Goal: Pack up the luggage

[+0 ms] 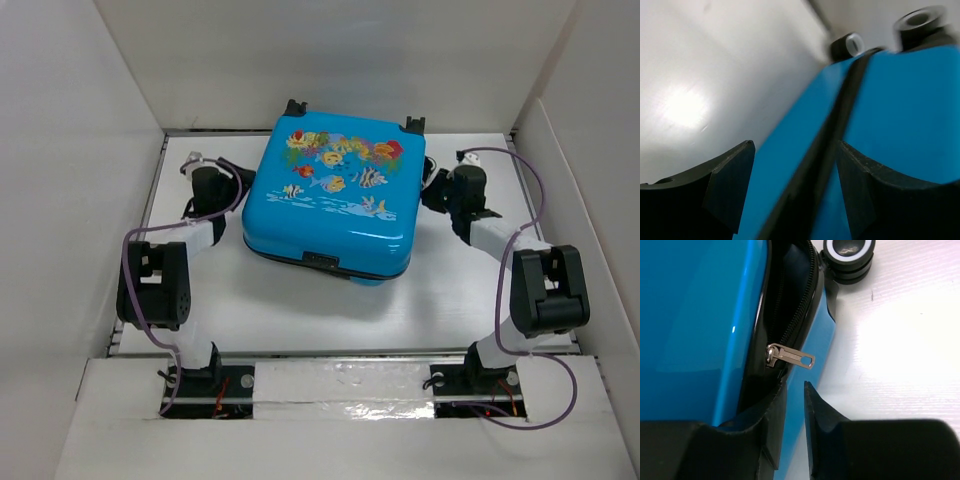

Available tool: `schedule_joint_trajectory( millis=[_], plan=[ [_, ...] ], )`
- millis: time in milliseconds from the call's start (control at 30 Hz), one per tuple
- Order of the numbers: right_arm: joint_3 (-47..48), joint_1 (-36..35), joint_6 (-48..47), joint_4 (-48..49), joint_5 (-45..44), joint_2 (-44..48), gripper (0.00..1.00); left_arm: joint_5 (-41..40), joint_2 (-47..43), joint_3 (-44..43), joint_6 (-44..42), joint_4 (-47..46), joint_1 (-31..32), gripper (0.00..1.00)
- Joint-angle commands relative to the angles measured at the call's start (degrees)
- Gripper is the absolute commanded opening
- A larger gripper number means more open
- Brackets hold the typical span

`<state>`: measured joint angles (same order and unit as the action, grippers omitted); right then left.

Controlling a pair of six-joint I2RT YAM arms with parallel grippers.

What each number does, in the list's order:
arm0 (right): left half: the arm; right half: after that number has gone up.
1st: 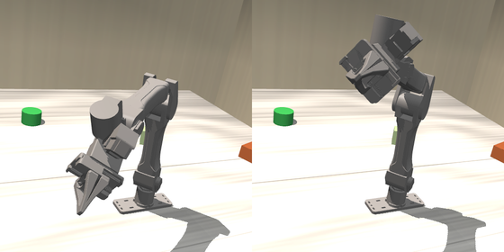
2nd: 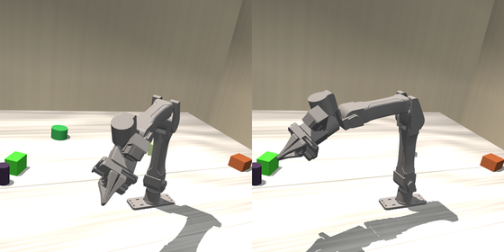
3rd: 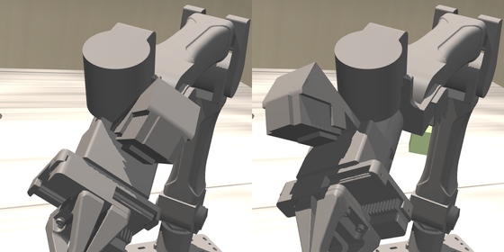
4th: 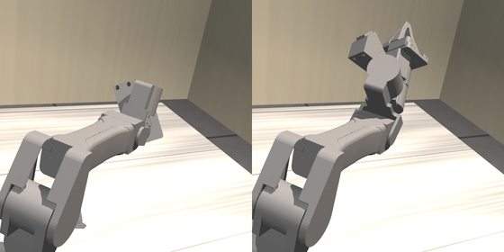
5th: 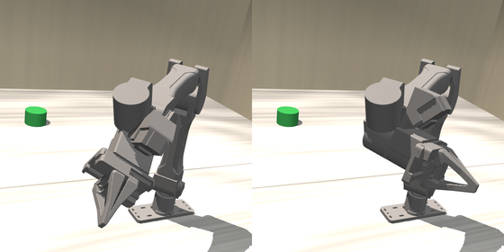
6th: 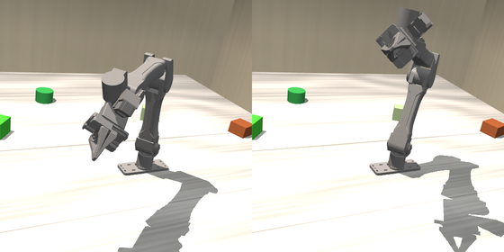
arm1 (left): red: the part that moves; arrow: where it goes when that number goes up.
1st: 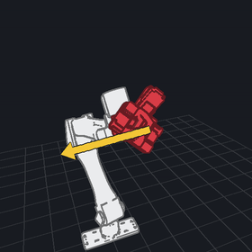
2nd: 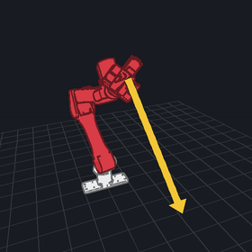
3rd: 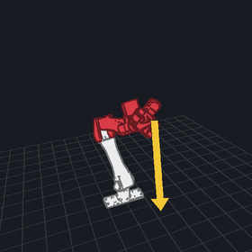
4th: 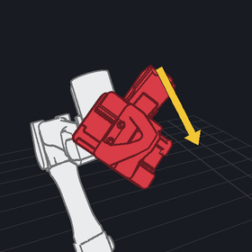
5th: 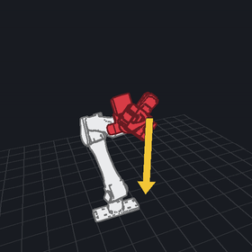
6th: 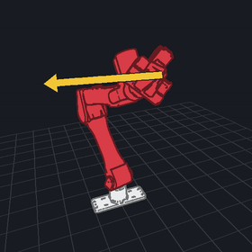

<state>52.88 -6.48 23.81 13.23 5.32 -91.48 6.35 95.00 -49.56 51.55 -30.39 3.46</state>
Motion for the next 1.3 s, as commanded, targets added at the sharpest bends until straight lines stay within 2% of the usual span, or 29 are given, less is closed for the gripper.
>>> schedule_joint_trajectory(
  millis=[0,100,300,433,567,667,733,833,867,900,967,1000,1067,1100,1167,1200,1233,1267],
  plan=[
    [2.93,-3.54,1.59,0.13,11.03,3.06,0.34,4.46,-3.94,-8.43,-1.19,0.86,3.04,0.63],
    [1.79,-3.54,0.97,-2.16,10.06,4.90,0.44,5.33,-4.91,-11.16,-0.75,2.26,3.57,0.63],
    [-2.60,-4.86,1.94,-0.40,9.53,6.23,0.48,11.39,-3.25,-16.17,-0.83,4.10,3.57,0.63],
    [-6.55,-3.99,2.38,0.13,8.92,9.91,0.55,11.49,-1.14,-18.29,-3.82,8.41,3.57,0.65],
    [-9.54,-1.00,2.47,-1.45,9.53,17.80,0.68,11.05,-0.08,-18.29,-3.65,9.56,2.16,0.71],
    [-12.52,0.50,3.17,-1.99,10.14,22.03,0.73,5.28,-1.48,-18.64,-4.96,13.85,1.02,0.77],
    [-14.64,0.50,3.69,-1.81,10.32,26.52,0.73,-1.67,-5.16,-16.81,-5.49,17.38,1.02,0.81],
    [-19.03,0.50,3.78,-2.33,12.25,32.75,0.61,-9.14,-14.20,-7.68,-2.26,15.11,1.02,0.80],
    [-20.26,0.50,3.70,-2.42,13.82,34.69,0.51,-10.81,-16.84,-4.96,-1.20,14.32,1.02,0.78],
    [-22.62,0.50,3.44,-2.68,14.62,36.71,0.45,-14.23,-23.04,0.03,-0.49,12.83,1.02,0.74],
    [-24.14,-0.02,2.03,-5.83,15.15,43.30,0.24,-17.67,-29.32,4.54,0.91,12.11,1.02,0.68],
    [-24.49,-1.42,1.24,-7.50,14.81,45.58,0.21,-20.56,-35.09,8.13,1.01,12.55,1.02,0.62],
    [-24.76,-1.96,-0.60,-12.43,13.50,51.04,0.15,-23.74,-39.87,10.61,1.79,15.35,2.94,0.56],
    [-24.67,-2.74,-0.87,-13.05,12.96,52.44,0.15,-26.01,-43.72,13.06,2.58,19.02,3.65,0.45],
    [-24.84,-4.06,-1.31,-15.34,12.08,54.82,0.12,-24.47,-47.26,16.67,3.73,20.80,3.65,0.28],
    [-24.93,-4.07,-1.23,-15.34,11.73,55.01,0.11,-23.15,-50.58,20.43,4.43,22.64,3.65,0.10],
    [-24.93,-4.76,-1.23,-15.52,11.47,54.92,0.11,-23.22,-52.36,21.95,4.52,23.96,3.65,0.02],
    [-24.93,-4.77,-1.40,-15.61,11.20,54.75,0.11,-23.14,-54.03,23.35,4.61,25.72,3.13,0.00]
  ],
)
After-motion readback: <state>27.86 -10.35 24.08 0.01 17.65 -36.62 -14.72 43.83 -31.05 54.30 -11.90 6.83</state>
